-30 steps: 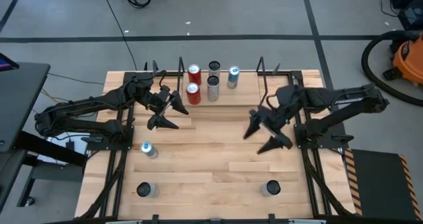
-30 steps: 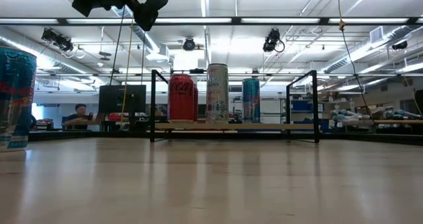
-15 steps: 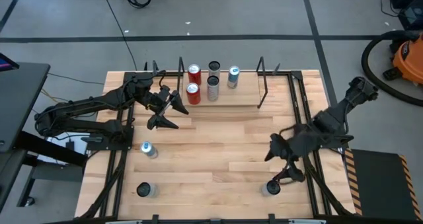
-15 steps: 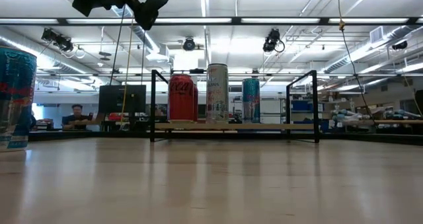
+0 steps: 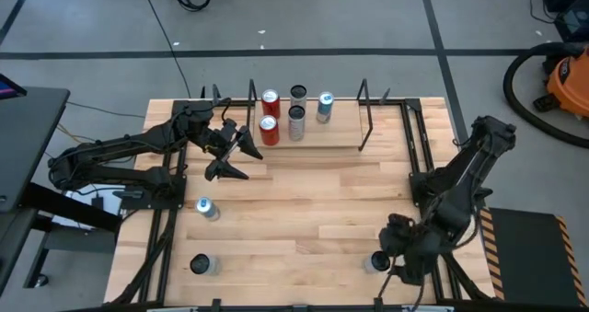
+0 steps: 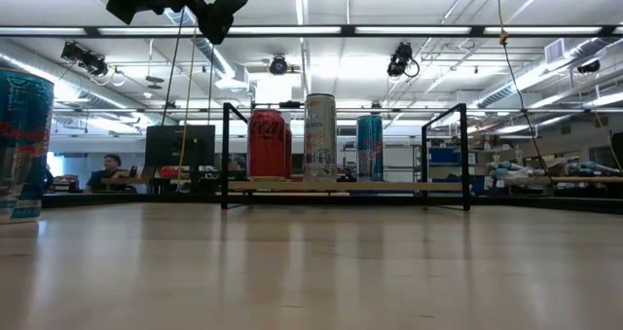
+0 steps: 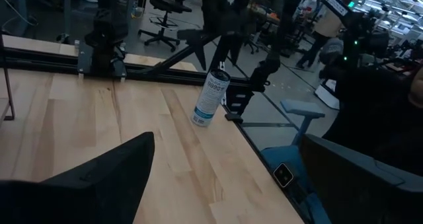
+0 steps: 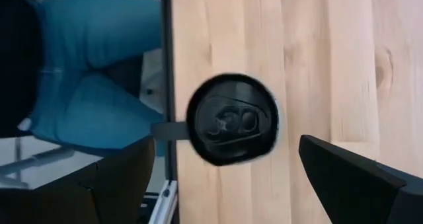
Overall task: Place canned beverage on shelf
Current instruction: Put the right white blue soda can on the shelf
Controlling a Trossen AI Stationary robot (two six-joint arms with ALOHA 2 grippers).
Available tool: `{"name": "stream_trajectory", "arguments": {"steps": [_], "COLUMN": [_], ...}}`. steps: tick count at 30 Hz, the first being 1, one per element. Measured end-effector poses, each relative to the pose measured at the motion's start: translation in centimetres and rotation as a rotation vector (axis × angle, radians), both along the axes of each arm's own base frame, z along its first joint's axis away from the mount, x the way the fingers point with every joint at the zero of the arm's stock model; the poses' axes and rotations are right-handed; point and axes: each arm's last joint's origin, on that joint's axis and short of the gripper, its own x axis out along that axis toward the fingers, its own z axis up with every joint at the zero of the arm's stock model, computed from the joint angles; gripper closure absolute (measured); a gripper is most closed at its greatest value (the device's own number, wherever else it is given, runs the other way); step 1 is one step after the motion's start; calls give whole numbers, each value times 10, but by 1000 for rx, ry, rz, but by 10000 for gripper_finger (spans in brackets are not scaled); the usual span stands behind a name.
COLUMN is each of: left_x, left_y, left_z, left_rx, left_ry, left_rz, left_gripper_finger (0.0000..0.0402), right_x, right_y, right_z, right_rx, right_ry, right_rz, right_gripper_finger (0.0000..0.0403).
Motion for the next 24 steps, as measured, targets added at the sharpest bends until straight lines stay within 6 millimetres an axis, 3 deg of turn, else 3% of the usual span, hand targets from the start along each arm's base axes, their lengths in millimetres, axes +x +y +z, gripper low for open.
{"name": "stream_trajectory", "arguments": {"steps": [8,14,19,24], "left_x": [0,0,0,0], "left_y": [0,0,0,0], "left_z": [0,0,0,0], "left_rx": [-3,-4,-2,-1], "left_ry": [1,2,2,2], "left_rz": [0,0,0,0], "left_gripper_finger": [26,26,26,26], "right_x": [10,19,23,26], "right_y": [17,22,23,25], "right_z": [-28,-42,-48,-46], "right_rx": [-62,-124,-127,-76], "right_ry": [96,76,96,85], "right_rz": [2,-10,-28,-39], "right_gripper_finger": [21,21,25,63]}}
